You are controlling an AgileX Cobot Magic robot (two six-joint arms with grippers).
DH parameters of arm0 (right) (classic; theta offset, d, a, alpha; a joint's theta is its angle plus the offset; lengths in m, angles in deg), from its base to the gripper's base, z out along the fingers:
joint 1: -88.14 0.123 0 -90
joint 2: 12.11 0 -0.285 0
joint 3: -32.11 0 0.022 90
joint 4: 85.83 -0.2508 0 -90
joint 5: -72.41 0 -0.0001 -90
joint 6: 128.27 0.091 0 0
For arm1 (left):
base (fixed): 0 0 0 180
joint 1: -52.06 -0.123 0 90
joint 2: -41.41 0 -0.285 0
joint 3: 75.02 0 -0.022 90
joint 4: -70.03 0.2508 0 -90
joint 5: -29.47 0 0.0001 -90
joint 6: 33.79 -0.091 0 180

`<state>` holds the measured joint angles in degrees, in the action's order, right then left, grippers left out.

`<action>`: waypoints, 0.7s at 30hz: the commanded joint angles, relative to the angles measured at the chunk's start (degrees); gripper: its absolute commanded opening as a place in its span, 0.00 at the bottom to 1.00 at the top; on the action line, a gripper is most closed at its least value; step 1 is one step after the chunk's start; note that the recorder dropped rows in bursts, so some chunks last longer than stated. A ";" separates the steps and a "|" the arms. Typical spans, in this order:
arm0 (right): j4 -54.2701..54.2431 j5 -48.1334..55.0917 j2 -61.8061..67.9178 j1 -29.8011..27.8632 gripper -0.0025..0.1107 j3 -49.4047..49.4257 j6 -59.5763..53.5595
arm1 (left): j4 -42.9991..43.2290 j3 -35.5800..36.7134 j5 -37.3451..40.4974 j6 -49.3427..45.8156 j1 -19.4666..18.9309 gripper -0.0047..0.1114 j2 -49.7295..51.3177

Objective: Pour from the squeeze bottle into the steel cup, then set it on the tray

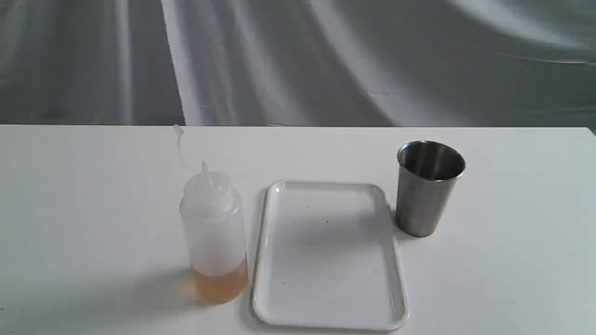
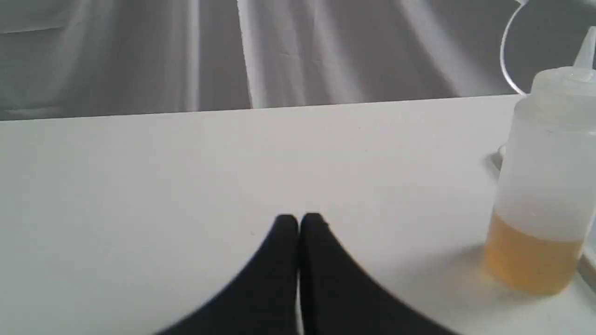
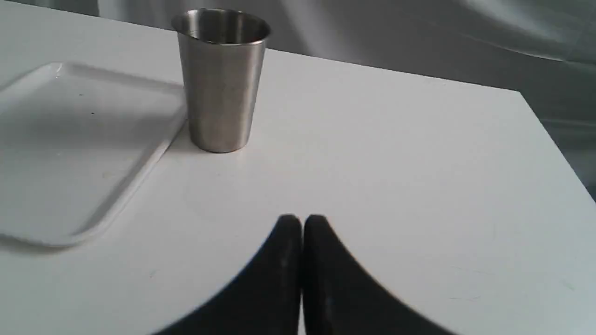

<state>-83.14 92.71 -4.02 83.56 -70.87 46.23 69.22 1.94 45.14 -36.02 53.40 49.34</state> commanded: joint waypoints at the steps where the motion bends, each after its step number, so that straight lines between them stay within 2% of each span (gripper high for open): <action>1: -1.03 -0.20 -0.30 -0.10 0.02 0.20 0.15 | -0.06 0.25 -0.43 0.14 -0.09 0.04 -0.15; 7: -2.07 0.35 -0.30 -0.10 0.02 0.20 0.15 | -0.06 0.25 -0.43 0.14 -0.09 0.04 -0.15; 12: -2.33 4.88 -0.30 -0.10 0.02 -8.05 0.15 | -0.06 0.25 -0.43 0.25 -0.09 0.04 -0.15; 21: -2.33 5.01 0.78 -0.10 0.02 -22.52 0.15 | -0.06 0.25 -0.43 0.25 -0.09 0.04 -0.15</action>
<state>-85.09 97.36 -3.89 83.56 -91.41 46.23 69.22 1.94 45.14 -36.02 53.40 49.34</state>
